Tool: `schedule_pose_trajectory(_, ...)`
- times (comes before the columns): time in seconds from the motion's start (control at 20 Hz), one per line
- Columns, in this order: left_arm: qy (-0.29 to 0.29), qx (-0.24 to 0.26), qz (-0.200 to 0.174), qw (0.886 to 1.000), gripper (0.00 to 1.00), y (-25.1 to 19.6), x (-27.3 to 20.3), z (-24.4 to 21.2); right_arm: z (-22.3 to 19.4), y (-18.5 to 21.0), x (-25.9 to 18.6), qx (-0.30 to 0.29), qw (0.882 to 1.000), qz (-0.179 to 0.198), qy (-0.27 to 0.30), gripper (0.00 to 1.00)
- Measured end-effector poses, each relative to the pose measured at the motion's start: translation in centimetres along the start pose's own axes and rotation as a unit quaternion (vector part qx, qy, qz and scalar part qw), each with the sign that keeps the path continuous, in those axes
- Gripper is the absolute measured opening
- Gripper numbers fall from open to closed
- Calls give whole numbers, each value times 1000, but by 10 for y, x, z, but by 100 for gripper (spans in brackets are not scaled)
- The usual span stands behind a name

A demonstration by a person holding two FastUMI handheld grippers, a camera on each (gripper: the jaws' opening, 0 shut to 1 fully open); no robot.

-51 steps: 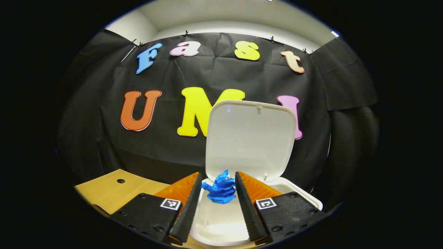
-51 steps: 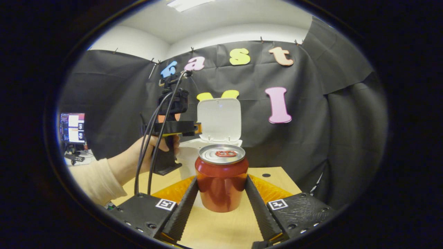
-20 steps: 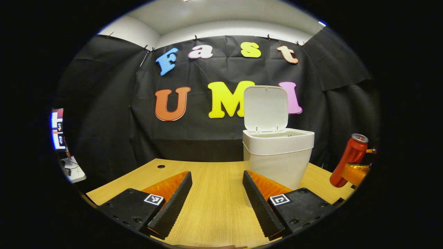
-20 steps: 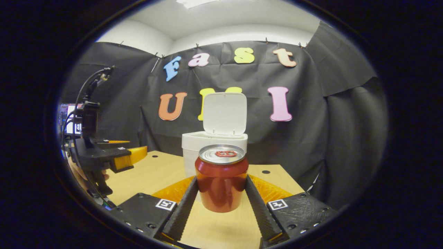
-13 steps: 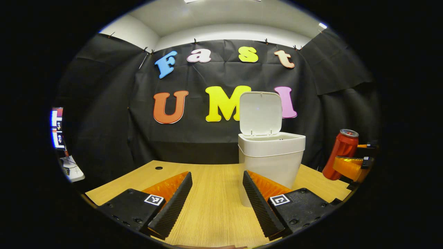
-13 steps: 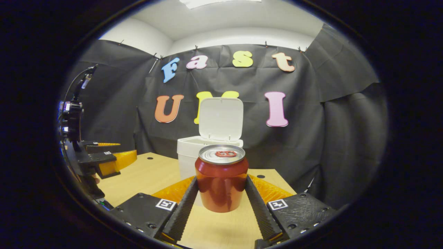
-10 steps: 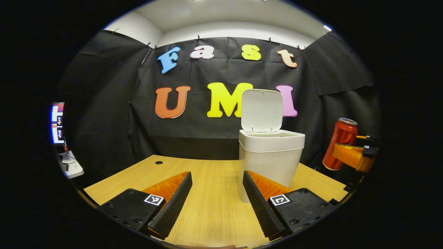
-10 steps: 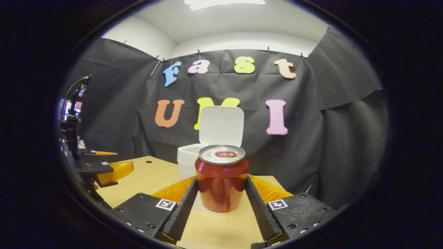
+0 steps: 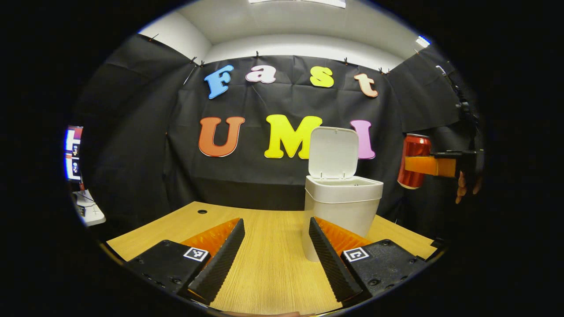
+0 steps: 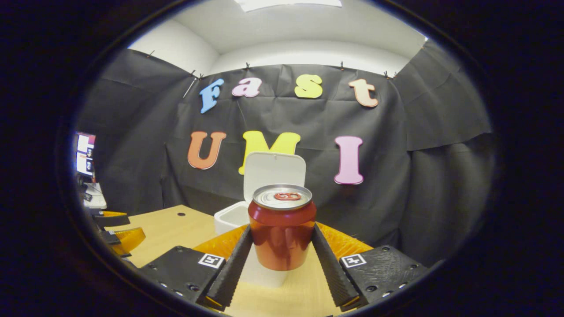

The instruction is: Press the lid of the desktop garbage bin to open it, pick up the crumpled paper on the desktop and throw it into the bin, then pick up the pop can on the desktop and drop it into the bin, and finally close the garbage bin lid.

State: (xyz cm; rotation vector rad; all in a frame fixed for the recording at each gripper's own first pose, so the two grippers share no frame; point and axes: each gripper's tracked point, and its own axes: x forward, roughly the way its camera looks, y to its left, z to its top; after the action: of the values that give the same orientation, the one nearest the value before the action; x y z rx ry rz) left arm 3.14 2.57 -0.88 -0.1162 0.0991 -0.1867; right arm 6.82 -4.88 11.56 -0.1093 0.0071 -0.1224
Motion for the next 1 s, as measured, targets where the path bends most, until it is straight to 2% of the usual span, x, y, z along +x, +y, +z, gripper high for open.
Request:
schedule_pose_trajectory(0.35,-25,2,-6,1000,95,8,-19,17,59,33,51,-3,1000,7,1,81)
schedule_pose_trajectory(0.45,-32,5,-6,999,95,9,-20,20,67,33,67,-4,1000,-7,3,81)
schedule_pose_trajectory(0.55,-30,0,-11,999,95,10,-22,18,70,31,86,-8,999,-30,13,81)
schedule_pose_trajectory(0.65,-27,-5,-13,1000,95,11,-21,17,73,38,106,-14,999,-30,19,81)
schedule_pose_trajectory(1.0,-9,-19,-15,1000,95,15,-11,4,49,22,183,11,994,-66,84,81)
